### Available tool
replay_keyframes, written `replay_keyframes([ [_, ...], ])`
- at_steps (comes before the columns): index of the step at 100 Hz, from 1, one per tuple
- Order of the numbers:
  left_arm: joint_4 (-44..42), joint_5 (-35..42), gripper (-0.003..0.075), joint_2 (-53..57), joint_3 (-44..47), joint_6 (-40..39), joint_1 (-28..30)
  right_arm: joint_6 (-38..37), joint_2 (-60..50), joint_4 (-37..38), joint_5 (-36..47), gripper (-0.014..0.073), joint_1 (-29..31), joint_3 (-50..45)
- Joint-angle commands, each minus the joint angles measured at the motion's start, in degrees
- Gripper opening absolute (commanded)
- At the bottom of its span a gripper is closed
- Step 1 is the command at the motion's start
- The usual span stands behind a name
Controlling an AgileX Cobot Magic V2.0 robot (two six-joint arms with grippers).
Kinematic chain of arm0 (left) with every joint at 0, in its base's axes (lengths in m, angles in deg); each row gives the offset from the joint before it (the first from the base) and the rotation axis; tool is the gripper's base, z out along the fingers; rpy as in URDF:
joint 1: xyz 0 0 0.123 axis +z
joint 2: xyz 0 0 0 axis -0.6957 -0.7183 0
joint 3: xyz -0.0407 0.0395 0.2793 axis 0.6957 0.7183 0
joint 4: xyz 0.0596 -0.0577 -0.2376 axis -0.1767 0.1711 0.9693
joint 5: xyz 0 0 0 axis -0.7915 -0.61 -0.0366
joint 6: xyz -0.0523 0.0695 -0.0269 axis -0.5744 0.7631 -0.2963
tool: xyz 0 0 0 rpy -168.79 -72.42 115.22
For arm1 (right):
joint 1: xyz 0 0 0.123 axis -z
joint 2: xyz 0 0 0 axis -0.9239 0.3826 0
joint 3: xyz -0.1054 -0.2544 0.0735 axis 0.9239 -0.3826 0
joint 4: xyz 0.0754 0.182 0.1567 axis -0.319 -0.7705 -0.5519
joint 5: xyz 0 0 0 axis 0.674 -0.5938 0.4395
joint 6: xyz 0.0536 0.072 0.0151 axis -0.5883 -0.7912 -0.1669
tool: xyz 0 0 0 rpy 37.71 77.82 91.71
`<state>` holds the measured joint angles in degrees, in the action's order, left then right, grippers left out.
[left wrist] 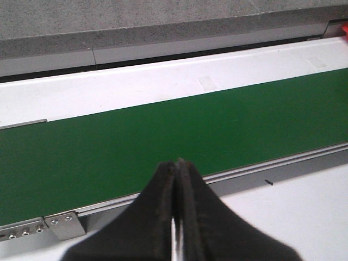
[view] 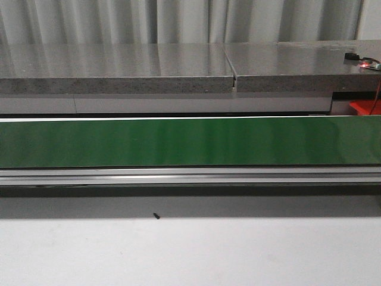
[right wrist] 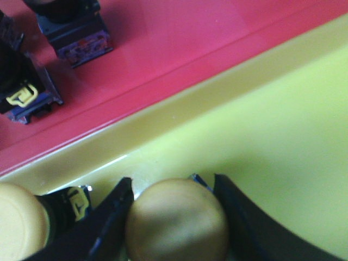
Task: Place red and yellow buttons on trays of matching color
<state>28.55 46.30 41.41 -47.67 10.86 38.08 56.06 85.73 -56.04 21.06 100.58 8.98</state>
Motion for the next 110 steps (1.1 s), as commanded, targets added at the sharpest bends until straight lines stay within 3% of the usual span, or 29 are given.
replay_keyframes([
  [1, 1.2, 3.7, -0.0020, -0.2, -1.5, -0.2, -0.5, 0.5, -1.5, -0.5, 2.2, 0.0182, 0.5, 1.6],
  [13, 1.2, 3.7, -0.0020, -0.2, -1.5, -0.2, -0.5, 0.5, -1.7, -0.5, 2.1, 0.0414, 0.5, 1.6],
  [22, 1.2, 3.7, -0.0020, -0.2, -1.5, -0.2, -0.5, 0.5, -1.8, -0.5, 1.9, 0.0502, 0.5, 1.6],
  [72, 1.2, 3.7, -0.0020, -0.2, -1.5, -0.2, -0.5, 0.5, -16.3, 0.4, -0.4, 0.0503, -0.5, 1.6],
  [77, 1.2, 3.7, -0.0020, -0.2, -1.5, -0.2, -0.5, 0.5, -18.1, 0.4, -0.4, 0.0472, -1.6, 1.6],
  [84, 1.2, 3.7, -0.0020, -0.2, -1.5, -0.2, -0.5, 0.7, -20.5, 1.1, -1.1, 0.0363, -4.0, 1.6],
  [103, 1.2, 3.7, -0.0020, -0.2, -1.5, -0.2, -0.5, 0.9, -26.8, 3.8, -2.7, -0.0058, -12.2, 1.2],
  [110, 1.2, 3.7, -0.0020, -0.2, -1.5, -0.2, -0.5, 0.9, -29.0, 5.4, -3.0, -0.0063, -14.8, 1.2],
])
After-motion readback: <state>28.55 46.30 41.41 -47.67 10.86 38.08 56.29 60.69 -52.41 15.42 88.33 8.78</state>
